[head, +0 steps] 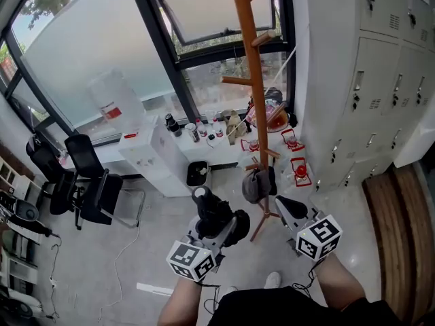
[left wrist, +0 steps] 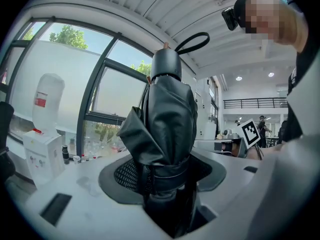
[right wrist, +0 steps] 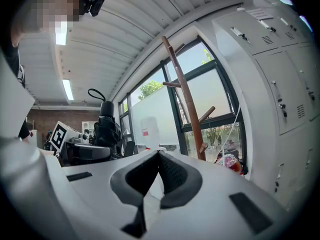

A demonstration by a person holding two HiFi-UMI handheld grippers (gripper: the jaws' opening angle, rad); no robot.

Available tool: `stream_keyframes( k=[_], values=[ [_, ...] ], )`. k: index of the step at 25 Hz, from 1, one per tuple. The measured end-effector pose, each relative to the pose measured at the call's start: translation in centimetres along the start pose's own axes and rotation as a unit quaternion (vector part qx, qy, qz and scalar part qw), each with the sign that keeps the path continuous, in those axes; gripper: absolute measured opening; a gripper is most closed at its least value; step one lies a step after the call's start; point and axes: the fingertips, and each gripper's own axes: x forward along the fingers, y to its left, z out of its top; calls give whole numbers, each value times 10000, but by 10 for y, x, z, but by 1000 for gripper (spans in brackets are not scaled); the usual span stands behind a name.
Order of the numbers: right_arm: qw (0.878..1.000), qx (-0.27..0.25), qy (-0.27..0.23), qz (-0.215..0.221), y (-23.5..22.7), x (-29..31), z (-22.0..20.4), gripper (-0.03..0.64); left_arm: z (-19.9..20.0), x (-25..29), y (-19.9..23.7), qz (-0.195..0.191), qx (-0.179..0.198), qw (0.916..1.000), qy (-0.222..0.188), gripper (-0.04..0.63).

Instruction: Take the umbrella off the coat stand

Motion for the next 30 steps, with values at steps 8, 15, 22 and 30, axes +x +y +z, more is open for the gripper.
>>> stream_keyframes(
  k=[8,15,22,30],
  values=[
    [9996,66,27,-288,44,9,-15,52,-16,-40,3,-422,-11,9989,195,249],
    [9979,88,13,-638,83,9,-24,52,-28,-74,4,-849,50,9959,323,249],
    [9947,122,75,-1017,112,-9,-41,52,-43,-100,-2,-1216,-31,9918,383,249],
    [9895,160,85,-1437,137,-37,-56,52,-58,-124,-21,-1640,-58,9853,468,249]
  ],
)
